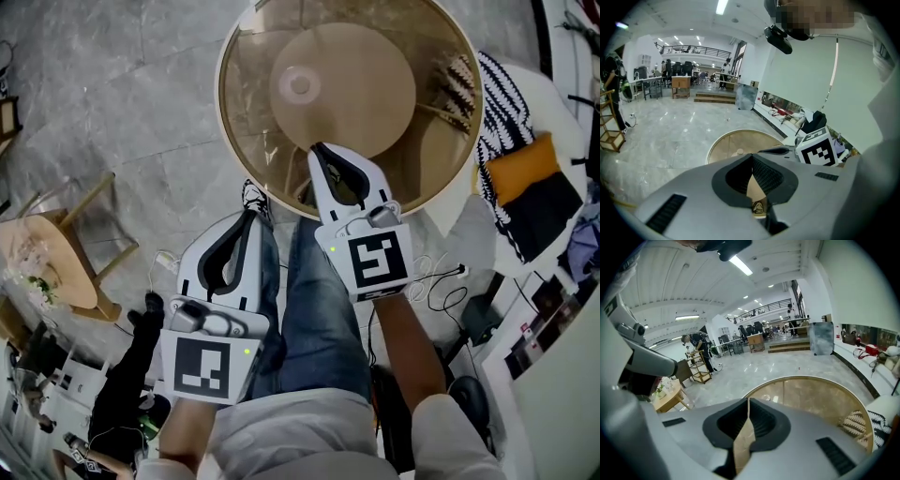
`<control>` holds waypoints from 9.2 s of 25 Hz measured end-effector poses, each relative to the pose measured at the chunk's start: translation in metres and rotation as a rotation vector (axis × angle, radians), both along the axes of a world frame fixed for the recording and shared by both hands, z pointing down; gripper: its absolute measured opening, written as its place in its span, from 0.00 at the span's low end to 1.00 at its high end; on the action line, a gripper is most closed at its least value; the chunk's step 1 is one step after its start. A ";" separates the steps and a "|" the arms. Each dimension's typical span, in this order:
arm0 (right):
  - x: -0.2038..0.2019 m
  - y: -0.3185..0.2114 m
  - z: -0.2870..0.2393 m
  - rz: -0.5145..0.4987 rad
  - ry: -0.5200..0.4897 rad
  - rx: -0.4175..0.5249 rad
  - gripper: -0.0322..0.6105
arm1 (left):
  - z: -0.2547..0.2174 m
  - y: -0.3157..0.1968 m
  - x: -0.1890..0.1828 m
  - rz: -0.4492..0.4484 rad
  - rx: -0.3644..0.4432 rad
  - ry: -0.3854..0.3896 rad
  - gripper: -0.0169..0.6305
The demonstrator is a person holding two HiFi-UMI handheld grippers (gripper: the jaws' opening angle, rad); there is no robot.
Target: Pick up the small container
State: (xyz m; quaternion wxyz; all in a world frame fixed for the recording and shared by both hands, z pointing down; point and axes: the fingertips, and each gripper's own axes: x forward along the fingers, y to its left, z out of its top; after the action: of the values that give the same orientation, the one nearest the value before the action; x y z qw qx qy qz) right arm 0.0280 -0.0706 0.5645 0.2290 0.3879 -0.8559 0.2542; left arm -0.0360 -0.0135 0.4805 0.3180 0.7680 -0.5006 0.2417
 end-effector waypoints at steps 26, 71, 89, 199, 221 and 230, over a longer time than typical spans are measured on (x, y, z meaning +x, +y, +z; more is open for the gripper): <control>-0.015 -0.052 0.075 0.005 0.068 0.003 0.26 | 0.031 0.000 -0.007 -0.024 -0.031 0.012 0.05; -0.035 -0.084 0.117 -0.003 0.237 0.050 0.28 | 0.043 -0.015 -0.029 -0.058 -0.029 0.020 0.05; -0.031 -0.076 0.116 -0.029 0.238 0.037 0.28 | 0.041 -0.007 -0.030 -0.049 -0.024 0.017 0.05; -0.026 -0.002 -0.159 -0.135 0.180 0.062 0.28 | -0.162 -0.018 -0.035 0.042 0.181 0.074 0.05; -0.033 0.044 -0.249 -0.194 0.135 0.080 0.28 | -0.222 0.005 -0.034 0.103 0.257 0.144 0.05; -0.035 0.060 -0.285 -0.205 0.116 0.111 0.28 | -0.237 0.020 -0.034 0.121 0.268 0.165 0.05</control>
State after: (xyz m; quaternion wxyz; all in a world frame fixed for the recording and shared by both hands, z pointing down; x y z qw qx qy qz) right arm -0.0068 -0.0105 0.2795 0.2810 0.3246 -0.8891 0.1586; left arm -0.0704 0.0063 0.2433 0.2377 0.8494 -0.4535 0.1276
